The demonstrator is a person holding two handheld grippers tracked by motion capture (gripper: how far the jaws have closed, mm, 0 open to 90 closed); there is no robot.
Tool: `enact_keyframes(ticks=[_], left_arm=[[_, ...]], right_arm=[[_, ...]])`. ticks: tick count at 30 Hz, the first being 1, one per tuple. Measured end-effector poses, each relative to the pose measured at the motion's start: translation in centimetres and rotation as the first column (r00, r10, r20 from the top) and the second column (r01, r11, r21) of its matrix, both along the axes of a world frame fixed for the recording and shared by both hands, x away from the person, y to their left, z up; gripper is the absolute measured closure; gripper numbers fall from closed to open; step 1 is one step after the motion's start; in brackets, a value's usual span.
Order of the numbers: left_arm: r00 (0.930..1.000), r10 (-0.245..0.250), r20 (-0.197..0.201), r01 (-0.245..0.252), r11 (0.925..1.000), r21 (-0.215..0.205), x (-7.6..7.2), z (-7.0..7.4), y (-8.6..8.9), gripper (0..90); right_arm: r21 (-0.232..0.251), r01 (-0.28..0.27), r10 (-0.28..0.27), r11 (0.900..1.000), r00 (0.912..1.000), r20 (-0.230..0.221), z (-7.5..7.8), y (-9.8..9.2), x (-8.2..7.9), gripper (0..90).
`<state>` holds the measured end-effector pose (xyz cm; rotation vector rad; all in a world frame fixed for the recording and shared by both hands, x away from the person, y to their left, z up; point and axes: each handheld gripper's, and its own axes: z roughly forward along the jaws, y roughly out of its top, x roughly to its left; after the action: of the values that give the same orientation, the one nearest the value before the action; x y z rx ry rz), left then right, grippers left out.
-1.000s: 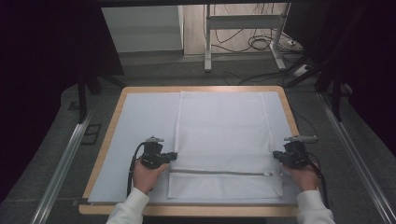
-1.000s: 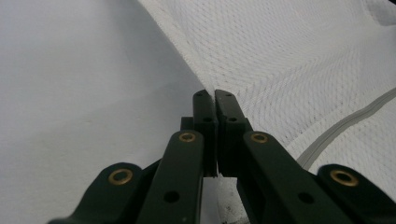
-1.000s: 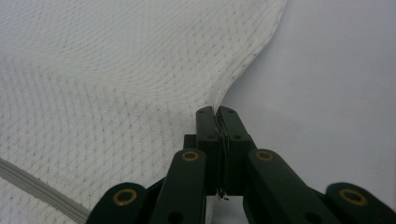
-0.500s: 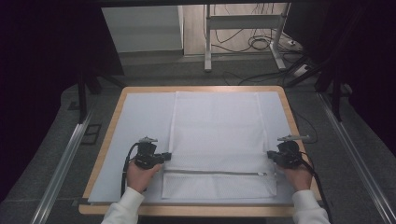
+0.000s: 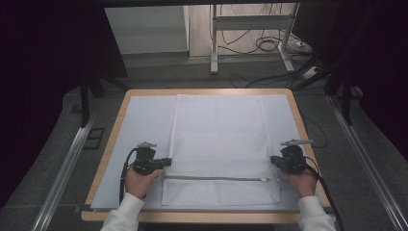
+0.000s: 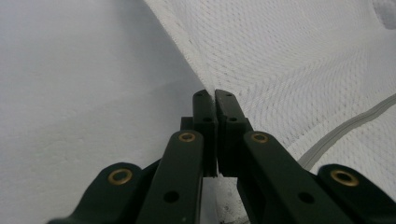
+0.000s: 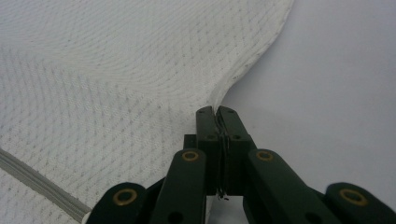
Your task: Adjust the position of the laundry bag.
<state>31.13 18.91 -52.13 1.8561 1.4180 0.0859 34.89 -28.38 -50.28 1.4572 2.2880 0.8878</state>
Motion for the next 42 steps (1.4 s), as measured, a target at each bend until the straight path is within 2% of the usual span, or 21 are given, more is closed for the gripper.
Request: enact_keyframes(ticks=[6, 10, 18, 23, 28, 31, 42], left_arm=[[0.9999, 0.011, -0.002, -0.011, 0.9999, 0.004, -0.2, 0.0, 0.7, 88.7], [0.9998, 0.019, -0.006, -0.019, 0.9998, 0.002, -0.3, -0.1, 1.3, 88.7], [0.9991, 0.042, -0.007, -0.042, 0.999, 0.016, -0.5, -0.2, 2.4, 88.8], [0.998, 0.063, -0.01, -0.063, 0.998, 0.009, -0.6, -0.3, 3.4, 88.7], [0.9976, 0.069, -0.011, -0.068, 0.9973, 0.028, -0.6, -0.4, 3.6, 88.7], [0.9976, 0.068, -0.013, -0.068, 0.9973, 0.027, -0.6, -0.4, 3.6, 88.7], [0.9973, 0.073, -0.014, -0.073, 0.9972, 0.016, -0.5, -0.4, 3.9, 88.3]], right_arm=[[0.0, -0.013, 0.013, 1.0, 0.9999, 0.002, -0.1, 0.7, -0.1, 87.7], [0.018, -0.019, 0.019, 1.0, 0.9998, -0.004, -0.3, 1.1, 0.0, 87.7], [0.003, -0.047, 0.047, 0.999, 0.9989, 0.003, -0.2, 2.4, -0.2, 87.7], [0.03, -0.054, 0.054, 0.998, 0.9985, -0.005, -0.3, 3.2, -0.2, 87.7], [0.011, -0.064, 0.064, 0.998, 0.9978, 0.014, -0.2, 3.9, -0.1, 87.7], [-0.002, -0.065, 0.065, 0.998, 0.9978, 0.016, -0.4, 4.1, -0.1, 87.7], [-0.002, -0.072, 0.072, 0.997, 0.9974, 0.007, -0.5, 4.0, -0.2, 87.6]])
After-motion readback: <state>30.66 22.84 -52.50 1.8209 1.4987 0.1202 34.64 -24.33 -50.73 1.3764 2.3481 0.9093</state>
